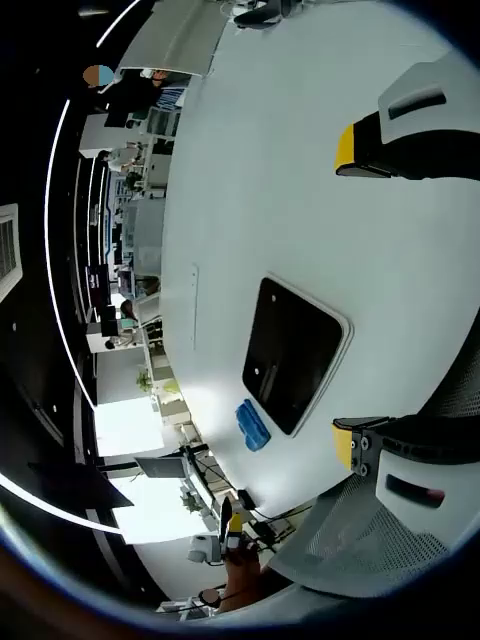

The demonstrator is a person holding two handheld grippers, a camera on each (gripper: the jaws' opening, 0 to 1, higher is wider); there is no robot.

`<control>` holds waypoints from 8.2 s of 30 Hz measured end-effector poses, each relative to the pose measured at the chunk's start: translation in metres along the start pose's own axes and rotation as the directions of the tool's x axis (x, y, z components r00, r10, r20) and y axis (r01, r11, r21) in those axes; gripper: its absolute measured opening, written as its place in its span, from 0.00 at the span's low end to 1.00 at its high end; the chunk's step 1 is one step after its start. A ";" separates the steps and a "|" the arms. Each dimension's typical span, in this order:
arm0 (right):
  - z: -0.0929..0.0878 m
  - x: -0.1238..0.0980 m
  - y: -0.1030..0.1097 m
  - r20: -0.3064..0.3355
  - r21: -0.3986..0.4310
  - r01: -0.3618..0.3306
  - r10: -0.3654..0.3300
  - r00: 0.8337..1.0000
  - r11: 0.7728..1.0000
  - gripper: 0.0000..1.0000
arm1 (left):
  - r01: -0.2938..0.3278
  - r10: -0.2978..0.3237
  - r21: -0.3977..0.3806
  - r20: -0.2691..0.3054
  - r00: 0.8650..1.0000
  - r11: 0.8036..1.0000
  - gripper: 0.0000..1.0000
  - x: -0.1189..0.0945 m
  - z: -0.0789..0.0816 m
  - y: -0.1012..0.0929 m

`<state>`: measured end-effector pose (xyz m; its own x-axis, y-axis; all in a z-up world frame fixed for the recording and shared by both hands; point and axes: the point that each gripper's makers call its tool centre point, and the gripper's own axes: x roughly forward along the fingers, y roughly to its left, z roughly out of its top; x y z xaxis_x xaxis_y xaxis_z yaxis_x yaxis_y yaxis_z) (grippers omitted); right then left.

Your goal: Wipe the mirror surface with the cleaning cloth until all visible marks leave the cleaned area.

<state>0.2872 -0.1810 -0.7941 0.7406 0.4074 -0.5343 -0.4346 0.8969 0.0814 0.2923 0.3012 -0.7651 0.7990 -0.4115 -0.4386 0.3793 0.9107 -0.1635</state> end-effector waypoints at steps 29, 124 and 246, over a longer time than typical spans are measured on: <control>-0.003 -0.002 -0.024 -0.003 0.041 0.080 -0.080 0.997 0.996 0.99 | -0.021 0.019 -0.023 -0.088 0.996 1.000 0.98 0.022 -0.022 -0.018; -0.005 -0.007 -0.035 0.008 0.023 0.076 -0.076 0.997 0.997 0.99 | -0.095 0.094 -0.013 -0.042 0.995 0.995 0.96 0.031 0.018 -0.013; 0.004 -0.006 -0.024 0.051 0.067 0.010 -0.014 0.999 0.998 0.98 | -0.118 0.013 -0.208 -0.448 0.894 0.971 0.04 0.230 -0.020 -0.108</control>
<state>0.2954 -0.2036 -0.7897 0.7715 0.4034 -0.4920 -0.3920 0.9105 0.1318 0.4258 0.1094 -0.8657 0.5102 -0.3404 -0.7898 0.1768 0.9402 -0.2910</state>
